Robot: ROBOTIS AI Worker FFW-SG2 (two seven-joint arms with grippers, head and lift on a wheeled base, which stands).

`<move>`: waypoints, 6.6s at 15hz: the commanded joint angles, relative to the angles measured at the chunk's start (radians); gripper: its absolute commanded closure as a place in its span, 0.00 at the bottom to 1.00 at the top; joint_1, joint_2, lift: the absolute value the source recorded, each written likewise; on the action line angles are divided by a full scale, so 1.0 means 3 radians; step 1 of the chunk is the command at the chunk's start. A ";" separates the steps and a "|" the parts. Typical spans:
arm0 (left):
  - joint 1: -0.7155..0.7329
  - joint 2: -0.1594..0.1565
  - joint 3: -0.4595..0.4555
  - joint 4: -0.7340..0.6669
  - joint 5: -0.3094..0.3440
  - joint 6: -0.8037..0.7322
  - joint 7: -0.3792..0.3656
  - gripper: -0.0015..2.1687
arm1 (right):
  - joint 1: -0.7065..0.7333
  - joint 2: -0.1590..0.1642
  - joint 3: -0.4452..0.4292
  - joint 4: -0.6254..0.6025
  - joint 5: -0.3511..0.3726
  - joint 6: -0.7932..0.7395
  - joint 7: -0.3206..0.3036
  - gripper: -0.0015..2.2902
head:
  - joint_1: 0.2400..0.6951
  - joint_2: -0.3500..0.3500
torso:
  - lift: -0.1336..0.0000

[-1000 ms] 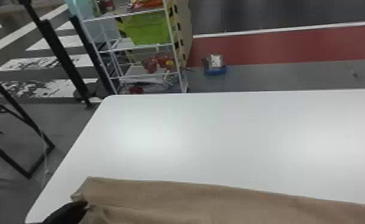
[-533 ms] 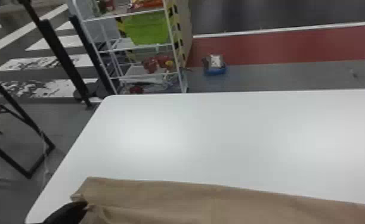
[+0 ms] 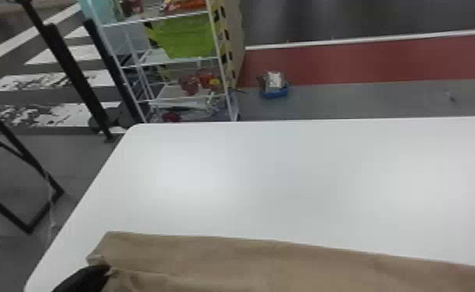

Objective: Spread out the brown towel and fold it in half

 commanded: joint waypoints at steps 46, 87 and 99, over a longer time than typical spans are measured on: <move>-0.0077 -0.0255 -0.0131 -0.0818 -0.0432 0.1104 0.0988 0.04 | -0.0623 0.0091 0.0386 0.0239 0.0399 0.0598 0.0011 0.13 | 1.00 0.88 | 0.00; -0.0195 -0.0240 -0.0024 -0.1273 -0.0288 0.2434 0.0553 0.04 | -0.0694 0.0107 0.0595 0.0377 0.1146 -0.0261 0.0011 0.12 | 1.00 1.00 | 0.00; -0.0179 -0.0255 -0.0004 -0.1293 -0.0222 0.2393 0.0553 0.04 | -0.0786 0.0091 0.0718 0.0403 0.2015 -0.0925 0.0011 0.12 | 1.00 1.00 | 0.00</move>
